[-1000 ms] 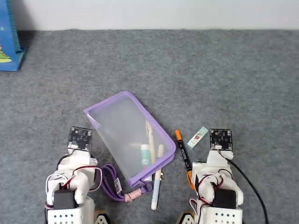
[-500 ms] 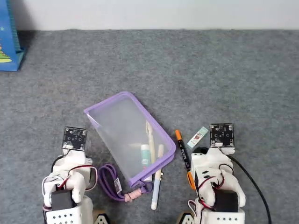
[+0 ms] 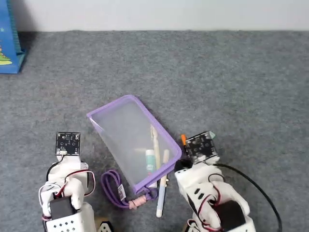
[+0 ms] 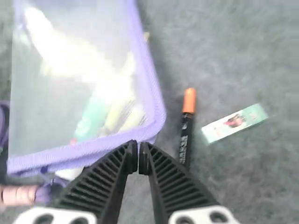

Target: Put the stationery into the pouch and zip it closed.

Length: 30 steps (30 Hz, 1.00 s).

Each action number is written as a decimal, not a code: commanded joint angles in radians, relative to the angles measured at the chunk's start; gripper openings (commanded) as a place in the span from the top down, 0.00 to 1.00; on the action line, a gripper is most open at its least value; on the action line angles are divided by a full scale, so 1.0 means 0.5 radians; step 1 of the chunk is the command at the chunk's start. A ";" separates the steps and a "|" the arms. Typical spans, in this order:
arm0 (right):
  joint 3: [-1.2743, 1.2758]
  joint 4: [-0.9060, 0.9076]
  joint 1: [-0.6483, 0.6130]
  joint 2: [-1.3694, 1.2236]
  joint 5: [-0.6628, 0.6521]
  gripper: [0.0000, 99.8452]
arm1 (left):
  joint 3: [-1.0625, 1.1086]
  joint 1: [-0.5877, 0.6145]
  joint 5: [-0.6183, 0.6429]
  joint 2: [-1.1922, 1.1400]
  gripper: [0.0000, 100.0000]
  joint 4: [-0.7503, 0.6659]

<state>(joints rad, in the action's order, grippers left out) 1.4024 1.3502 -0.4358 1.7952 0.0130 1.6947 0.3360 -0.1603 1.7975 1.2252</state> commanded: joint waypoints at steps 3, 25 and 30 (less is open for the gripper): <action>-0.135 -0.029 -0.054 -0.450 0.028 0.99 | -0.106 0.009 -0.025 0.015 0.98 -0.055; -0.770 -1.478 -0.207 -2.539 0.141 0.99 | -0.103 0.006 -0.025 0.015 0.98 -0.055; -0.951 -1.818 -0.183 -2.779 -0.018 0.99 | -0.103 0.006 -0.025 0.015 0.98 -0.055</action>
<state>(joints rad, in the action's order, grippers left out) 1.0280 0.5278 -0.5324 0.4480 0.0529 1.6947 0.3360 -0.1603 1.7975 1.2221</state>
